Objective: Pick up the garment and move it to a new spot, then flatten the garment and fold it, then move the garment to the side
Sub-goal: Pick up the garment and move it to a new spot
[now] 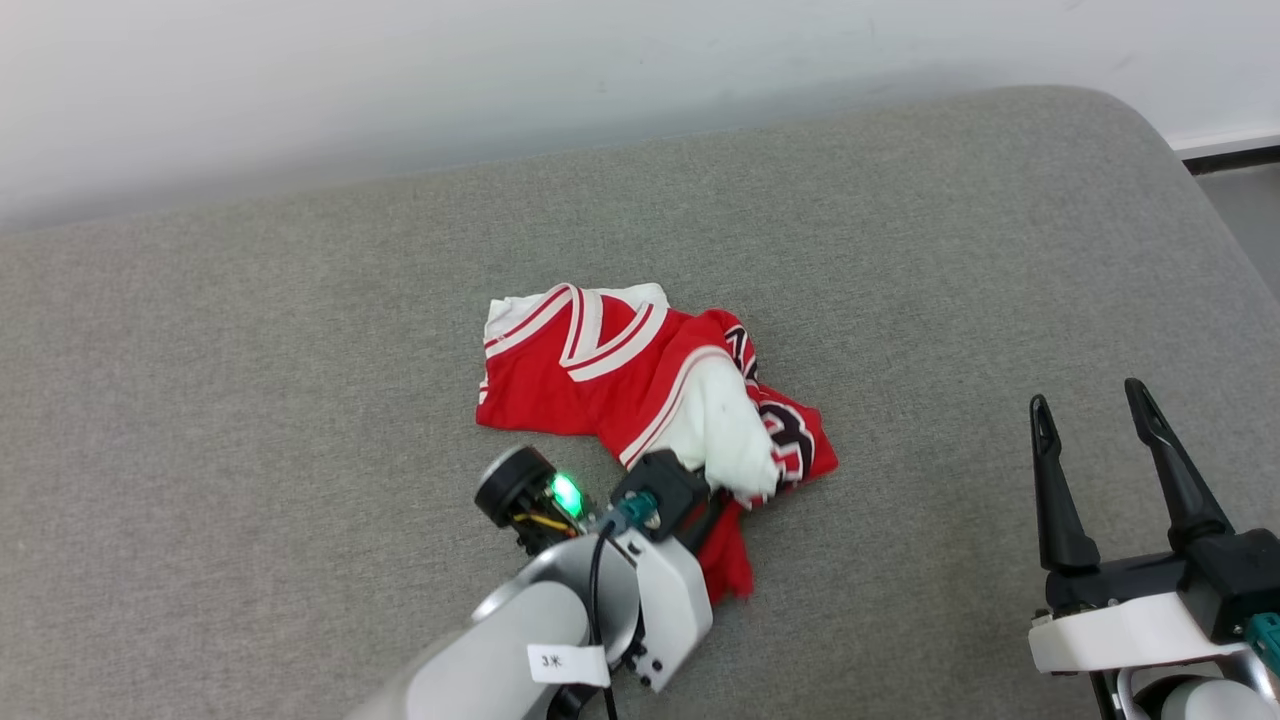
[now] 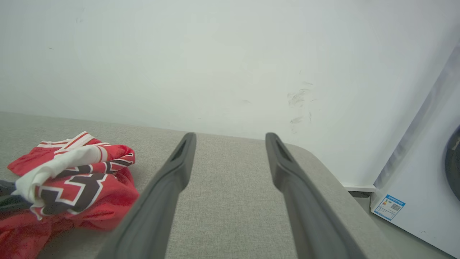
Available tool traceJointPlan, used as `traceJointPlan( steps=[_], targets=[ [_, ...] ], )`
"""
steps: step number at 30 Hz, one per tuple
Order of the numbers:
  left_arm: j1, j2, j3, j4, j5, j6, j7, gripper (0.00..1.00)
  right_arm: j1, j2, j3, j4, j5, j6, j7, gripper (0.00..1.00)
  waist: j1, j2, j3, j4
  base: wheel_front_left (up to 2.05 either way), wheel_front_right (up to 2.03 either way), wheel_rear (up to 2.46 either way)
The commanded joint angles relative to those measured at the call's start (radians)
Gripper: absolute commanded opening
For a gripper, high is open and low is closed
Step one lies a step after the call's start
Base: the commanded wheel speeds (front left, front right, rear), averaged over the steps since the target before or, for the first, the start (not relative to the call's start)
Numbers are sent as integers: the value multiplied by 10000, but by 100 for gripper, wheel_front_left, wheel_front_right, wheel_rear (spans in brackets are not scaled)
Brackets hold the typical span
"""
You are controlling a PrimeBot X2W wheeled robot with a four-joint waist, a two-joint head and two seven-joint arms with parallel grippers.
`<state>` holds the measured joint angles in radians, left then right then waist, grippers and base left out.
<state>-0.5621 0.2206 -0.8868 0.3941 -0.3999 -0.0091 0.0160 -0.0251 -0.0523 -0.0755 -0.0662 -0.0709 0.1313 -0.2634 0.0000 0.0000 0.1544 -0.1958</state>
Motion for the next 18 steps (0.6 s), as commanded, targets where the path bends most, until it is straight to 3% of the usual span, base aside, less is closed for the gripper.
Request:
traceJointPlan(
  steps=[1,8,12,18],
  targets=[
    [188,-65,-149,400,63,-117,-146,97,40,33,-9,19,31,-10,-21,100,0,0,10,20,0,0,0],
    [198,-338,-303,1276,46,-269,-853,100,114,32,17,112,-46,-10,-21,100,0,0,-160,432,0,0,0],
    [141,-372,73,1304,-154,-54,-1600,100,260,31,56,149,-180,-12,-21,100,0,0,-491,864,0,0,0],
    [420,12,762,757,-443,339,-2372,100,529,30,-10,186,-342,-10,-21,100,0,0,-1099,1520,0,0,0]
  ],
)
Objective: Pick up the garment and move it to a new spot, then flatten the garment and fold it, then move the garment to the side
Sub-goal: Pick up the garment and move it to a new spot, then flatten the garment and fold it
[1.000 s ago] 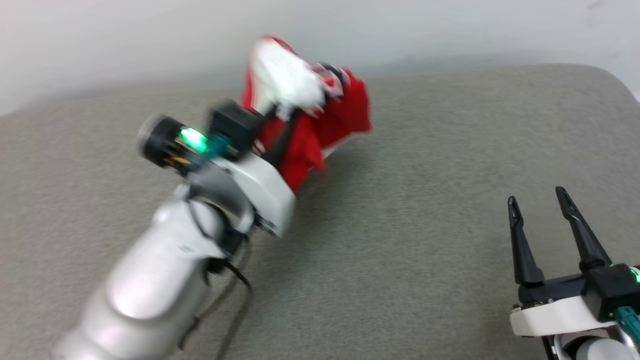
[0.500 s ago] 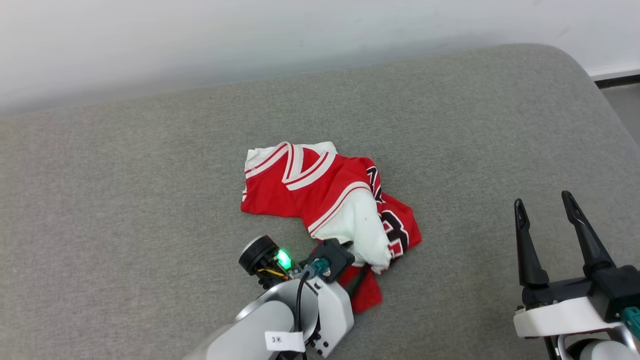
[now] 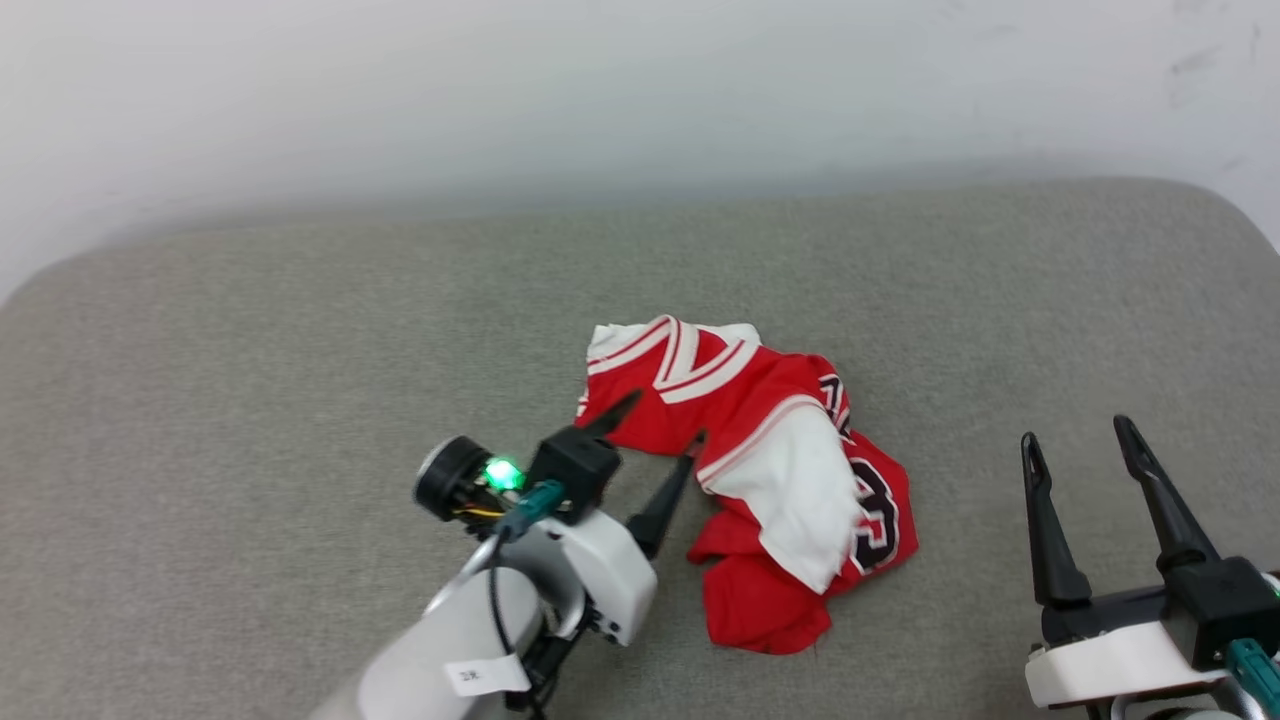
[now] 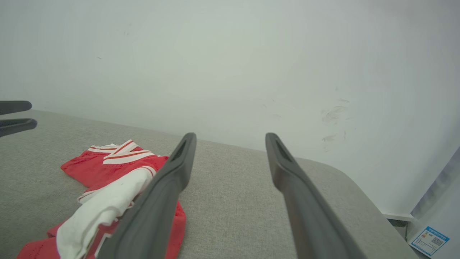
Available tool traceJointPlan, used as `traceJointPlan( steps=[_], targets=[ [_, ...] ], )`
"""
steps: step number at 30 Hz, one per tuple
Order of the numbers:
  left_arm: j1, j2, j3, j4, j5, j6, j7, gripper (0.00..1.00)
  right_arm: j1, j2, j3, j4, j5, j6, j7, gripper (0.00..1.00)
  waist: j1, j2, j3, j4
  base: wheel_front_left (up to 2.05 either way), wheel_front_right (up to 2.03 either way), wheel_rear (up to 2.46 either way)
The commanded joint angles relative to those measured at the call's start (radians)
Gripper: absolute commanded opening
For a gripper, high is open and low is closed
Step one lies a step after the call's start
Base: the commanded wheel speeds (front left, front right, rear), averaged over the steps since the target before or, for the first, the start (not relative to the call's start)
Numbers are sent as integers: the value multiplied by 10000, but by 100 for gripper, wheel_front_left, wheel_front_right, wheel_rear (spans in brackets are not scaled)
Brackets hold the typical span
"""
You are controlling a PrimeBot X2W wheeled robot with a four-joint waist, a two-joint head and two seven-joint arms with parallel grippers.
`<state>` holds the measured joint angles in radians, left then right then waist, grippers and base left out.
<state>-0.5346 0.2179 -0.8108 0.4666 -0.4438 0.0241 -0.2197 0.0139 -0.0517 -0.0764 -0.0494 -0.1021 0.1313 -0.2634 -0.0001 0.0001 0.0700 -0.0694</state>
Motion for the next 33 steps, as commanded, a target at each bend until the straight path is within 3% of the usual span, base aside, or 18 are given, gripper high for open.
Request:
traceJointPlan(
  steps=[1,5,8,12,22,33],
  targets=[
    [219,180,137,-140,-20,137,-103,100,176,24,-1,20,-31,-10,-21,100,1,-1,-328,332,0,0,0],
    [671,769,879,-1000,-16,743,-387,100,306,24,-11,-8,-42,-10,-21,100,1,-1,-523,574,0,0,0],
    [1125,1231,1429,-1995,743,1464,-462,100,411,23,-71,-54,-13,-10,-21,100,1,-1,-593,746,0,0,0],
    [2485,1325,2363,-3288,1198,1880,-453,100,584,23,-109,-60,35,-10,-21,100,1,-1,-618,866,0,0,0],
    [4704,691,4068,-4208,1978,1401,-459,100,701,23,-131,-61,85,-10,-21,100,1,-1,-633,1008,0,0,0],
    [5127,-65,5146,-4113,2826,426,-461,100,751,25,-4,241,56,-10,-21,100,1,-1,-626,929,0,0,0]
  ],
)
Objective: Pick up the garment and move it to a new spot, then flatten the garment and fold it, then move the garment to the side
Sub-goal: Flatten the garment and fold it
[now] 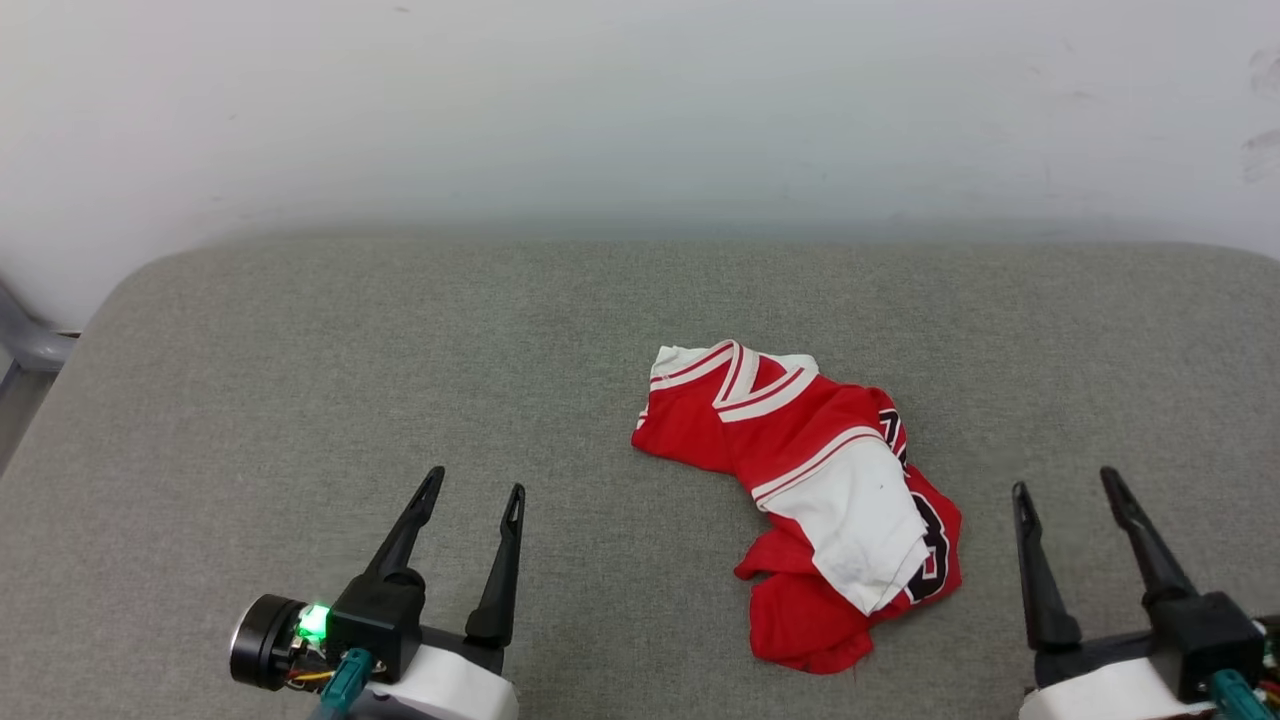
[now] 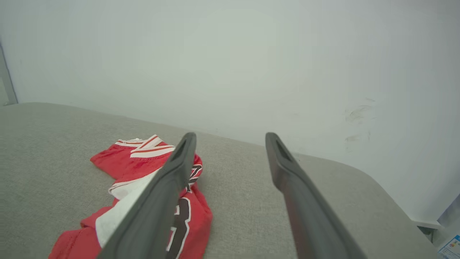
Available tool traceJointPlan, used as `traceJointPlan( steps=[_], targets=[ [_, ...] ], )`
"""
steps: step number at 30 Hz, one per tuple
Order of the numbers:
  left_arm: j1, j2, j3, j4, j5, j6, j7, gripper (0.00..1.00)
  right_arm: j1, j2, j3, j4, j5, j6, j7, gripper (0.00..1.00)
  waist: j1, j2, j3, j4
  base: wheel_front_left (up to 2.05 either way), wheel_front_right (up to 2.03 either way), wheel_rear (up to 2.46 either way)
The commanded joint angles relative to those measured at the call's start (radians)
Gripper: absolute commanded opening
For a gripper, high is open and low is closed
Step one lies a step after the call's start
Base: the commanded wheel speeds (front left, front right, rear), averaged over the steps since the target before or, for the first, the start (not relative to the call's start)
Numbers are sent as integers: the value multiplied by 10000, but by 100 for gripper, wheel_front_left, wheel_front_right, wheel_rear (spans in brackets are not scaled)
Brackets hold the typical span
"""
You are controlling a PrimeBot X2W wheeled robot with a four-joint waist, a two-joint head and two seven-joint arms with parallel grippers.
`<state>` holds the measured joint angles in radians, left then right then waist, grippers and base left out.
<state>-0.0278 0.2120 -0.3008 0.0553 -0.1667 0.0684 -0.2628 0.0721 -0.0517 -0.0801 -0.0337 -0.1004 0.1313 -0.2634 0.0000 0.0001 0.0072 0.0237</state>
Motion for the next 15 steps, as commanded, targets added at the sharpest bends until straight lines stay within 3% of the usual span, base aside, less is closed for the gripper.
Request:
traceJointPlan(
  steps=[1,6,15],
  targets=[
    [51,-64,81,37,120,-98,-29,100,224,23,110,328,160,-10,-21,100,0,-1,6,4,0,0,0],
    [15,-337,272,204,386,-418,-29,100,-340,-739,1039,1372,797,-13,781,100,0,-1,21,130,0,0,0],
    [-70,-766,581,287,720,-832,-28,100,-1809,-2834,2971,768,3807,-9,6267,100,0,-1,451,497,0,0,0]
  ],
)
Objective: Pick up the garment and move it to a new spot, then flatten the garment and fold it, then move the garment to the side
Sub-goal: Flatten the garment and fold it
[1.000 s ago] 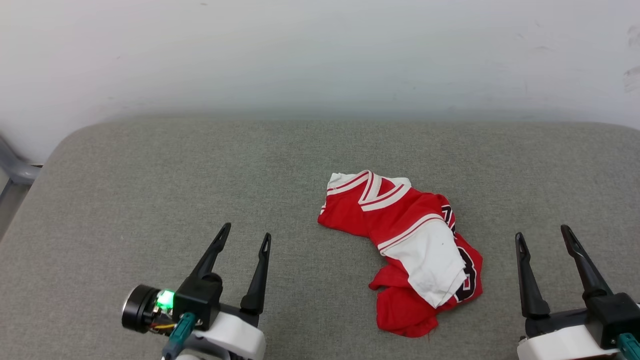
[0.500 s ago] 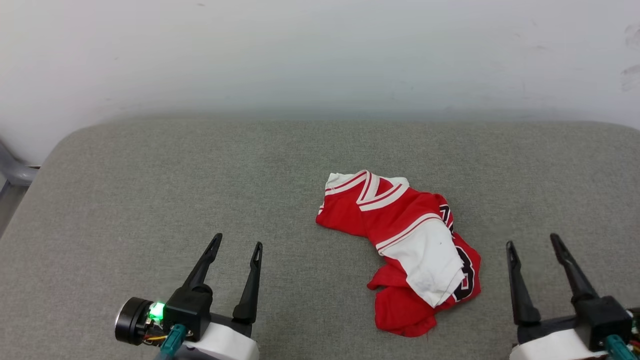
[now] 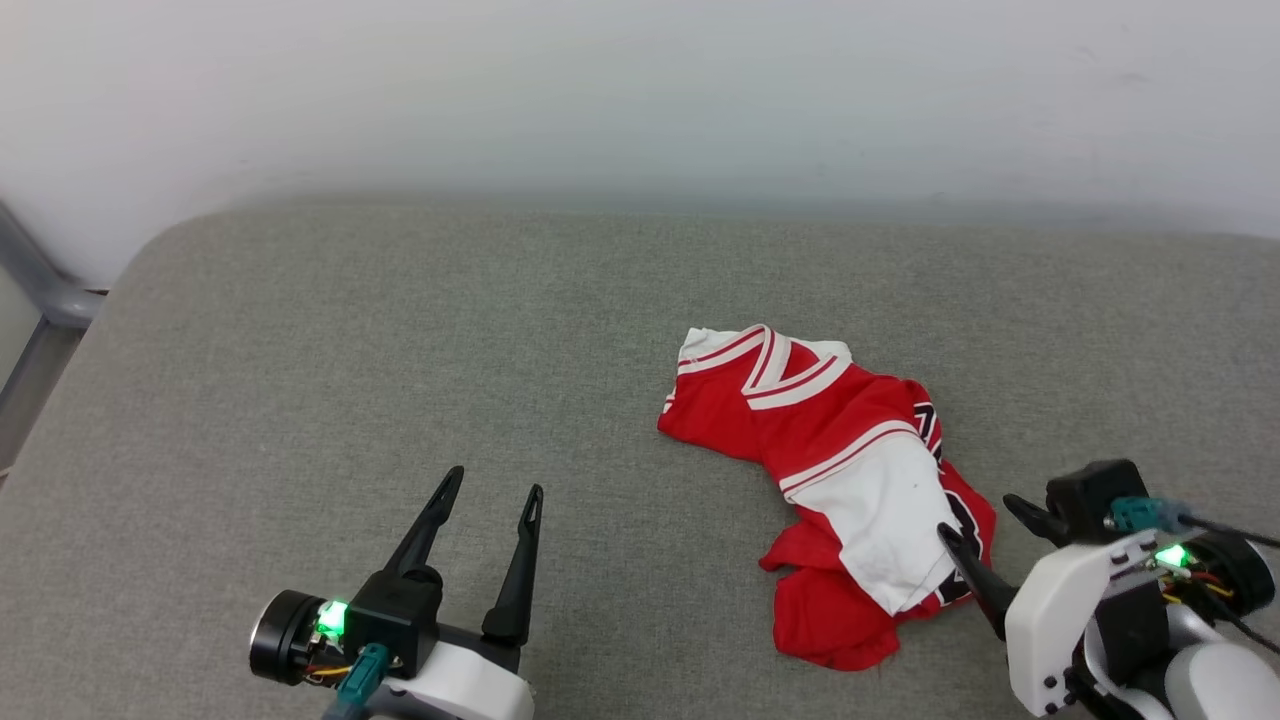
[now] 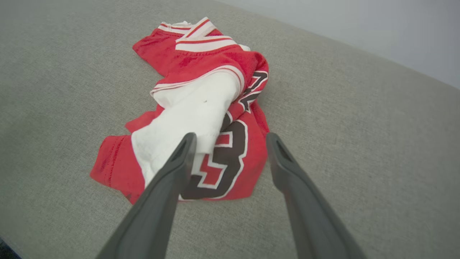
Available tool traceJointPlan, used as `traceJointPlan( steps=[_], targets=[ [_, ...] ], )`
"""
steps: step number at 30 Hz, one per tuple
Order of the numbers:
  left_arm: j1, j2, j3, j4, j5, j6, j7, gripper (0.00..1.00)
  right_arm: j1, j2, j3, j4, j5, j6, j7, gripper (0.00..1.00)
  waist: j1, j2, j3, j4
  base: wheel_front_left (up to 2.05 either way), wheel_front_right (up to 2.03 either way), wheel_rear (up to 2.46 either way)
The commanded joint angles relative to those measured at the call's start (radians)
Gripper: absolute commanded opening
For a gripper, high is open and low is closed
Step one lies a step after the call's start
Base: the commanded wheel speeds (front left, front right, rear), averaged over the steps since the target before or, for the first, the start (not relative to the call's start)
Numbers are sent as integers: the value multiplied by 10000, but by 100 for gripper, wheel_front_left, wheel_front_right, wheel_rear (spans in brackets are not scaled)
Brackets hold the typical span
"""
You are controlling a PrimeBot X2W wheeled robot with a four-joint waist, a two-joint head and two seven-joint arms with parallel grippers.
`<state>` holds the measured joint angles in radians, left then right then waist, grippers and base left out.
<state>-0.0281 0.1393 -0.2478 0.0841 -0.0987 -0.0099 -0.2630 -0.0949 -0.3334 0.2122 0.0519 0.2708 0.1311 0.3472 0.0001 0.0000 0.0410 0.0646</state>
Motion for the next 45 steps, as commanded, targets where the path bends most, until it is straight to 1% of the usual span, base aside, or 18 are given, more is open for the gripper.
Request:
traceJointPlan(
  steps=[1,3,6,8,10,16,22,23,24,31,35,39,41,45],
  targets=[
    [-117,-74,77,2,88,-81,-26,100,-321,-198,152,-218,402,-7,754,100,-1,0,188,147,0,0,0],
    [-204,-136,135,8,134,-152,-26,100,-631,-406,279,-418,954,-8,1863,100,-1,0,338,263,0,0,0],
    [-298,-236,183,49,196,-259,-27,100,-1118,-628,356,-571,1407,-8,3306,100,-1,0,557,446,0,0,0],
    [-406,-314,204,84,265,-323,-27,100,-1389,-673,439,-590,1571,-8,4111,100,-1,0,693,574,0,0,0],
    [-484,-380,220,121,300,-388,-27,100,-1692,-737,596,-649,1682,-7,4692,100,-1,0,815,713,0,0,0],
    [-663,-507,227,242,422,-494,-27,100,-2216,-722,944,-547,1697,-7,5683,100,-1,0,1115,1084,0,0,0],
    [-792,-609,266,286,509,-534,-27,100,-2441,-627,1282,-266,1600,-7,5699,100,-1,0,1371,1294,0,0,0],
    [-804,-625,269,294,520,-550,-28,100,-2480,-664,1392,-237,1582,-7,5648,34,-1,0,1388,1312,0,0,0],
    [-804,-637,274,301,529,-560,-27,100,-2529,-690,1448,-214,1584,-7,5555,0,-1,0,1400,1325,0,0,0],
    [-651,-679,376,431,605,-555,-27,100,-2649,-771,1713,-274,1855,-7,4927,0,-1,0,1146,1176,0,0,0],
    [-525,-659,441,489,642,-589,-27,100,-2361,-1085,1784,-701,2411,-7,4848,0,-1,0,811,912,0,0,0],
    [-325,-622,496,501,683,-592,-27,100,-1866,-1828,1576,-1336,2905,-8,5100,0,-1,0,481,580,0,0,0],
    [-253,-617,532,482,700,-566,-27,100,-1515,-2308,1391,-1616,3114,-8,5465,0,-1,0,368,399,0,0,0],
    [-148,-598,560,466,709,-584,-27,100,-708,-3466,915,-1940,3406,-8,6318,0,-1,0,299,93,0,0,0]
  ],
)
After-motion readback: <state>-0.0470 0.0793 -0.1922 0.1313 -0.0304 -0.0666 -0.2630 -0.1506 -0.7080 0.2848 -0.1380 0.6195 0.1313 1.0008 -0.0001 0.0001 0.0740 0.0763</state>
